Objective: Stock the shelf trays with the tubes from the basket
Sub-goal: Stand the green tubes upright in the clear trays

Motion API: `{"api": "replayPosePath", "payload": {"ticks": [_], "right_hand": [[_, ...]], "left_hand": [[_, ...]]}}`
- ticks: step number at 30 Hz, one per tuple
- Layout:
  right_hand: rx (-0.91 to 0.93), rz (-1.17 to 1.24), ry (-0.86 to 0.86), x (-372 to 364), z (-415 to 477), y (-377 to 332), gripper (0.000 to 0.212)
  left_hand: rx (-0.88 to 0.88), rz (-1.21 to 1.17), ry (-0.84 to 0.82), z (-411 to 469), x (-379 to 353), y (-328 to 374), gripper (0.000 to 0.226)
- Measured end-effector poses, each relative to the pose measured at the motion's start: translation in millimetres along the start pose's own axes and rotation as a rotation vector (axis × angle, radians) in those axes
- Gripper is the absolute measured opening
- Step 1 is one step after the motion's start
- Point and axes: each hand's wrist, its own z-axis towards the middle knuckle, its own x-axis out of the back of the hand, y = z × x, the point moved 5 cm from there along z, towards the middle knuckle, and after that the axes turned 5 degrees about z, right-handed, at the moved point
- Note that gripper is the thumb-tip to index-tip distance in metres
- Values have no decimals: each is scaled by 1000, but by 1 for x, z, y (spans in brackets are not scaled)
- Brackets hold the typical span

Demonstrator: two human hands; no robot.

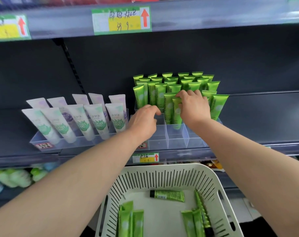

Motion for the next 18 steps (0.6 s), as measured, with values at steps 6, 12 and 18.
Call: {"api": "replayPosePath", "payload": {"ticks": [6, 12, 18], "right_hand": [[49, -3, 76, 11, -7, -7, 44], [71, -14, 96, 14, -30, -10, 43], [77, -31, 108, 19, -58, -8, 50]], "left_hand": [[5, 12, -6, -4, 0, 3, 32], [-36, 63, -13, -18, 5, 13, 33], [-55, 114, -26, -40, 6, 17, 34]]}}
